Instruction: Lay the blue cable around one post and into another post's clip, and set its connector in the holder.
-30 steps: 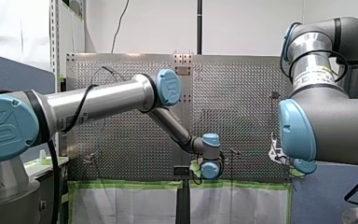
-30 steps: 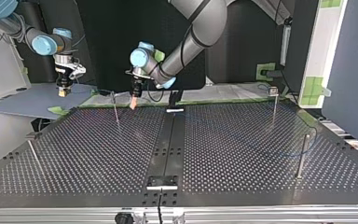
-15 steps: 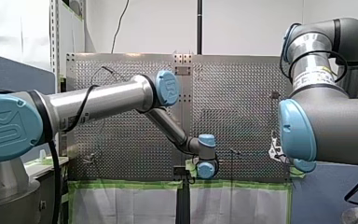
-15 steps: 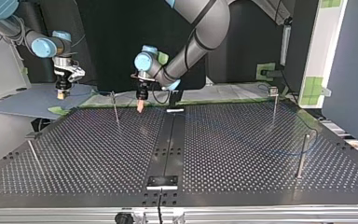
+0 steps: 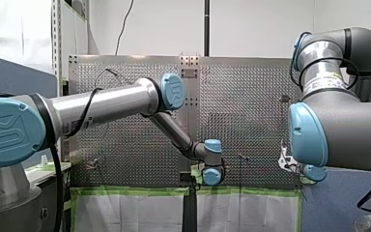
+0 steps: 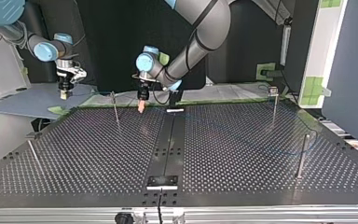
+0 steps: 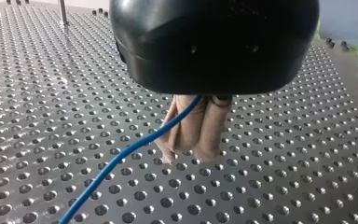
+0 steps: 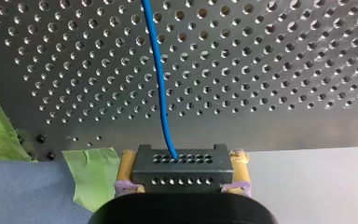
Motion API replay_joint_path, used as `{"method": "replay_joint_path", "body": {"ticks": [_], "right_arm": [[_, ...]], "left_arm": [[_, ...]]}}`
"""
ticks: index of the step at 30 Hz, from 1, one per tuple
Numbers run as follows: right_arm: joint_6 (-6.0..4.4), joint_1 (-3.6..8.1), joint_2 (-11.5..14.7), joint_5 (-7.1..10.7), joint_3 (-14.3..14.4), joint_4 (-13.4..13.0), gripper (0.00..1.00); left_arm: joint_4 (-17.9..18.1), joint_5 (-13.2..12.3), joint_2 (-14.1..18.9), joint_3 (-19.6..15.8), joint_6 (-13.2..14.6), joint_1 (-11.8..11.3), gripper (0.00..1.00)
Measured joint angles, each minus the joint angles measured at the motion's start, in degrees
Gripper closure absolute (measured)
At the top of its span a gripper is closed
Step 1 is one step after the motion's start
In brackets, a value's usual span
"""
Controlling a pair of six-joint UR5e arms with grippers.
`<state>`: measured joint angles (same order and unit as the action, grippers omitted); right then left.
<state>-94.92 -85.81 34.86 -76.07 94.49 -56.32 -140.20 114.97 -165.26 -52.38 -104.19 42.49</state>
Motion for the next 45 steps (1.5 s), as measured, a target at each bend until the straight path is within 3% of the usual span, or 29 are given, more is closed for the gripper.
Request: {"method": "replay_joint_path", "body": {"ticks": [19,22,24,25,26,27,28,30,31,32,36,45], "right_arm": [[-1.01,0.29,-0.3,0.47,-4.6,1.8,1.0],[-0.94,0.31,-0.4,0.51,-4.7,2.1,1.0],[-0.97,0.35,-0.4,0.51,-4.7,2.1,1.0],[-0.99,0.38,-0.4,0.52,-4.7,2.1,1.0],[-1.0,0.39,-0.4,0.52,-4.7,2.2,1.0],[-0.99,0.4,-0.4,0.52,-4.7,2.2,1.0],[-0.99,0.4,-0.5,0.51,-4.7,2.3,1.0],[-1.02,0.4,-0.5,0.5,-4.7,2.5,1.0],[-1.04,0.41,-0.5,0.5,-4.7,2.6,1.0],[-1.06,0.41,-0.5,0.51,-4.7,2.6,1.0],[-1.19,0.42,-0.6,0.95,-4.7,2.8,1.0],[-1.69,0.42,-0.8,1.65,-4.7,3.5,1.0]], "left_arm": [[-0.3,0.0,0.0,0.5,0.0,-0.2,1.0],[-0.3,-0.2,0.1,0.4,0.0,-0.2,0.94],[-0.3,-0.5,0.1,0.3,-0.1,-0.1,0.76],[-0.3,-0.9,0.1,0.2,-0.2,-0.1,0.76],[-0.3,-1.3,0.1,0.2,-0.3,-0.1,0.64],[-0.3,-1.7,0.1,0.2,-0.5,-0.1,0.44],[-0.3,-2.3,0.1,0.1,-0.8,0.0,0.44],[-0.3,-3.3,0.2,0.0,-1.6,0.0,0.12],[-0.5,-3.9,0.3,0.0,-2.0,0.0,0.12],[-0.6,-4.5,0.5,-0.1,-2.2,0.0,0.0],[-1.7,-6.4,1.5,-0.6,-2.4,0.3,0.0],[-6.2,-11.2,5.5,-4.8,1.8,0.3,0.0]]}}
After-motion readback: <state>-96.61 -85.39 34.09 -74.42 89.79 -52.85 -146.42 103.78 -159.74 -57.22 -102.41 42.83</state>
